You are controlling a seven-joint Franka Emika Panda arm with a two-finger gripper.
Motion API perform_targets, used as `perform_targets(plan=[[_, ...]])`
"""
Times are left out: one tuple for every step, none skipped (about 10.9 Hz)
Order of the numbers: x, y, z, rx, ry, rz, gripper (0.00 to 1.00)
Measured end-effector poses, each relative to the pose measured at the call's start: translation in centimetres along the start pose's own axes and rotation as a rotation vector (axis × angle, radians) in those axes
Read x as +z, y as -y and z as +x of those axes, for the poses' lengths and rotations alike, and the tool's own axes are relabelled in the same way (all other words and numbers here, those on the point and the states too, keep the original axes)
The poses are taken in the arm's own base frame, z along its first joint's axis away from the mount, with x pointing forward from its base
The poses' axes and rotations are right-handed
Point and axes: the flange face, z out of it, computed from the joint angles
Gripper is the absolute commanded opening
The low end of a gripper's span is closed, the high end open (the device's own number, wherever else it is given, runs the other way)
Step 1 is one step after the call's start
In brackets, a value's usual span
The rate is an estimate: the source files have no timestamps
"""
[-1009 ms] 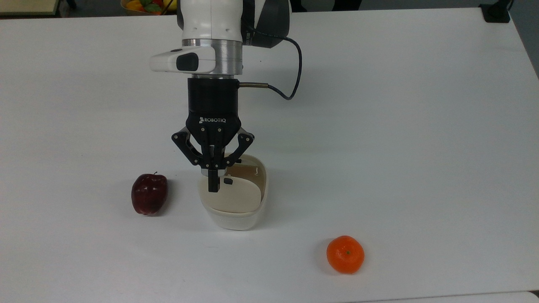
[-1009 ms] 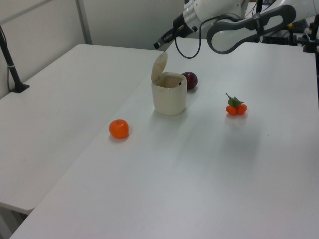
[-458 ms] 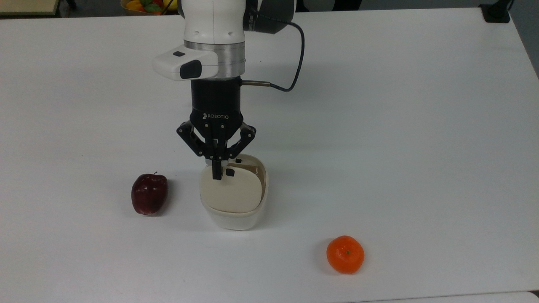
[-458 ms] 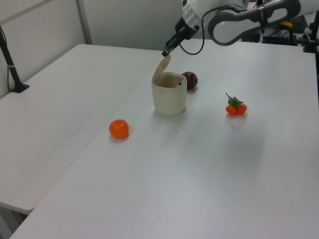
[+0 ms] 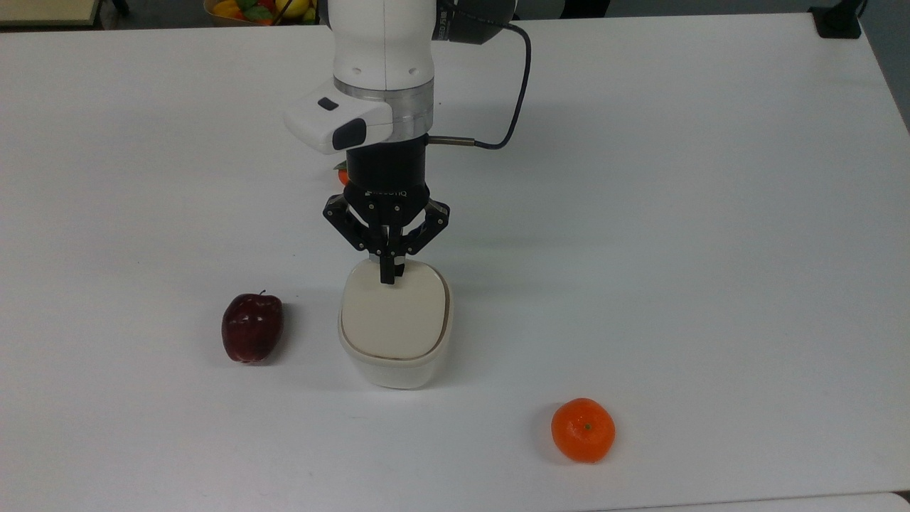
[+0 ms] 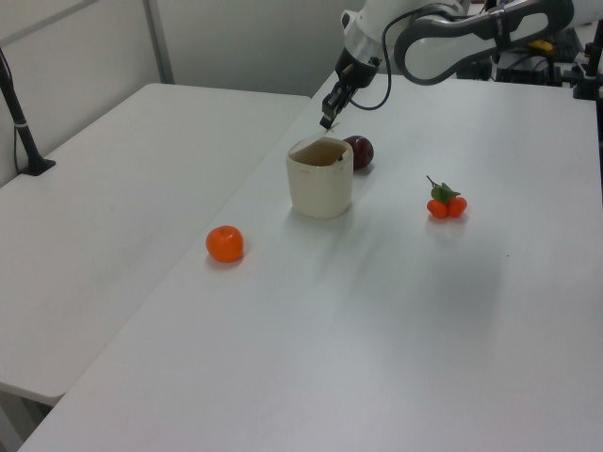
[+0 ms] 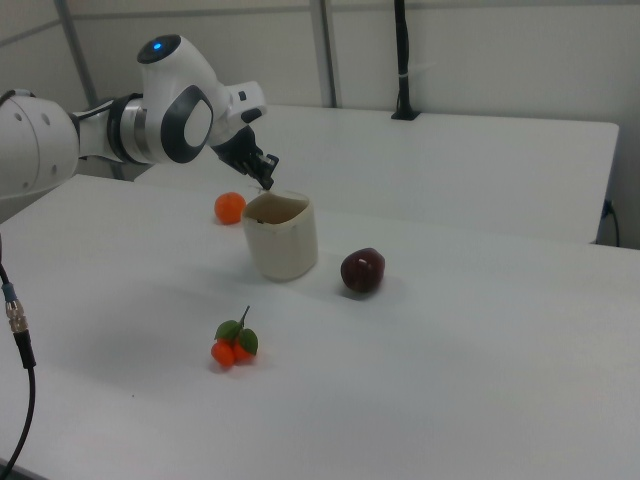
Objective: Close garbage bin
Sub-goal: 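Press the gripper on the lid to seat it shut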
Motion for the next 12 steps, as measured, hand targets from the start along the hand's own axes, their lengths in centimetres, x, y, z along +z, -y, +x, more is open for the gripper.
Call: perform_targets(plan=[[0.4, 0.1, -0.3, -0.002, 0.011, -0.001, 0.0], [1.1, 0.3, -0.7, -0.005, 0.025, -0.001, 0.0], [1.6, 0.5, -1.1, -0.008, 0.035, -0.001, 0.0], [2.2, 0.7, -1.4, -0.011, 0.046, -0.001, 0.0], [2.8, 0.7, -1.7, -0.012, 0.056, -0.002, 0.0], [3.1, 0.7, -1.9, -0.013, 0.062, -0.003, 0.0], [3.5, 0.7, -2.3, -0.013, 0.071, -0.004, 0.0], [3.6, 0.7, -2.4, -0.014, 0.074, -0.004, 0.0], [3.7, 0.7, -2.4, -0.014, 0.076, -0.004, 0.0], [3.7, 0.7, -2.5, -0.014, 0.077, -0.005, 0.0], [3.8, 0.7, -2.5, -0.014, 0.078, -0.005, 0.0], [3.9, 0.7, -2.5, -0.014, 0.079, -0.005, 0.0]])
